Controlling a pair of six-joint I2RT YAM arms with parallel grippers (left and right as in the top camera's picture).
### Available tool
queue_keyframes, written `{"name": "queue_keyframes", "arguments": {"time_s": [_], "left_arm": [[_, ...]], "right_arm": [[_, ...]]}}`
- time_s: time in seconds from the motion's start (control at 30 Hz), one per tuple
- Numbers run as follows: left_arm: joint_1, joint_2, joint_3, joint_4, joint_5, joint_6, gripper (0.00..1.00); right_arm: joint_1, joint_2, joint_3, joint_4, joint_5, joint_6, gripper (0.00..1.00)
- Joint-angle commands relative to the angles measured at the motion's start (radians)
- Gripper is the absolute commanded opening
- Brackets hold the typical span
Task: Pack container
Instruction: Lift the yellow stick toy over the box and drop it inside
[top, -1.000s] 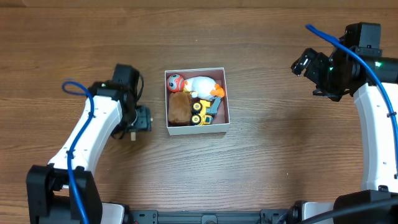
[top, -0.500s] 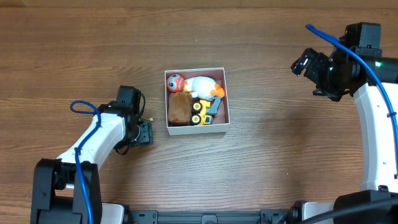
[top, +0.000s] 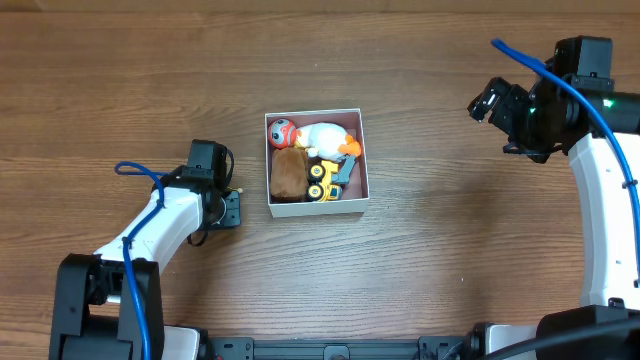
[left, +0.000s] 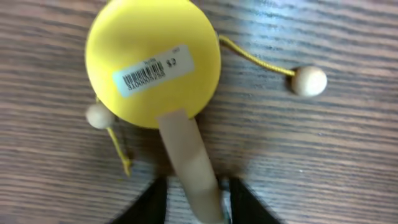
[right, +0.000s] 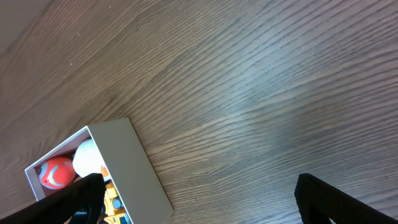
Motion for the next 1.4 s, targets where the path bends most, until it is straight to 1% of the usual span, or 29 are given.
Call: {"name": "queue_keyframes", "arguments": {"time_s": [0.0,0.07,0.1,0.17,0.23,0.3,0.37,0.43,0.53,0.6,0.73,0.8,0.87,0.97,1.03,1.13,1.23,1.3,1.33,1.37], "left_arm": [[0.006,-0.016,-0.008,0.020,-0.032,0.002,0.12],[0.006,-0.016,0.003,0.013,-0.024,0.002,0.04],[0.006,-0.017,0.026,-0.007,-0.014,0.002,0.04],[0.006,-0.019,0.093,-0.058,-0.001,0.005,0.04],[0.005,-0.020,0.221,-0.140,0.002,0.043,0.04],[0.005,-0.020,0.345,-0.225,0.002,0.055,0.05],[0.005,-0.020,0.431,-0.277,0.003,0.073,0.05],[0.005,-0.020,0.506,-0.316,0.003,0.073,0.06],[0.005,-0.020,0.562,-0.334,0.019,0.074,0.07],[0.004,-0.020,0.579,-0.321,0.111,0.096,0.06],[-0.031,-0.020,0.603,-0.262,0.329,0.092,0.04],[-0.076,-0.020,0.618,-0.229,0.394,0.087,0.04],[-0.146,-0.020,0.627,-0.192,0.421,0.082,0.04],[-0.278,-0.019,0.627,-0.133,0.404,0.082,0.05],[-0.348,-0.016,0.625,-0.111,0.339,0.124,0.06],[-0.462,0.032,0.625,-0.114,0.146,0.171,0.04],[-0.501,0.105,0.625,-0.127,0.092,0.237,0.04],[-0.500,0.161,0.625,-0.144,0.069,0.245,0.04],[-0.492,0.191,0.625,-0.154,0.069,0.272,0.04],[-0.486,0.208,0.625,-0.157,0.069,0.290,0.08]], "right_arm": [[-0.001,-0.031,0.014,0.005,0.000,0.005,1.00],[-0.001,-0.031,0.014,0.005,0.000,0.005,1.00],[-0.001,-0.031,0.014,0.005,0.000,0.005,1.00],[-0.001,-0.031,0.014,0.005,0.000,0.005,1.00],[-0.001,-0.031,0.014,0.005,0.000,0.005,1.00],[-0.001,-0.031,0.014,0.005,0.000,0.005,1.00],[-0.001,-0.031,0.014,0.005,0.000,0.005,1.00],[-0.001,-0.031,0.014,0.005,0.000,0.005,1.00],[-0.001,-0.031,0.014,0.005,0.000,0.005,1.00],[-0.001,-0.031,0.014,0.005,0.000,0.005,1.00],[-0.001,-0.031,0.014,0.005,0.000,0.005,1.00],[-0.001,-0.031,0.014,0.005,0.000,0.005,1.00],[-0.001,-0.031,0.014,0.005,0.000,0.005,1.00],[-0.001,-0.031,0.014,0.005,0.000,0.005,1.00],[-0.001,-0.031,0.014,0.005,0.000,0.005,1.00],[-0.001,-0.031,0.014,0.005,0.000,0.005,1.00],[-0.001,-0.031,0.014,0.005,0.000,0.005,1.00],[-0.001,-0.031,0.014,0.005,0.000,0.005,1.00],[-0.001,-0.031,0.014,0.005,0.000,0.005,1.00],[-0.001,-0.031,0.014,0.005,0.000,0.005,1.00]]}}
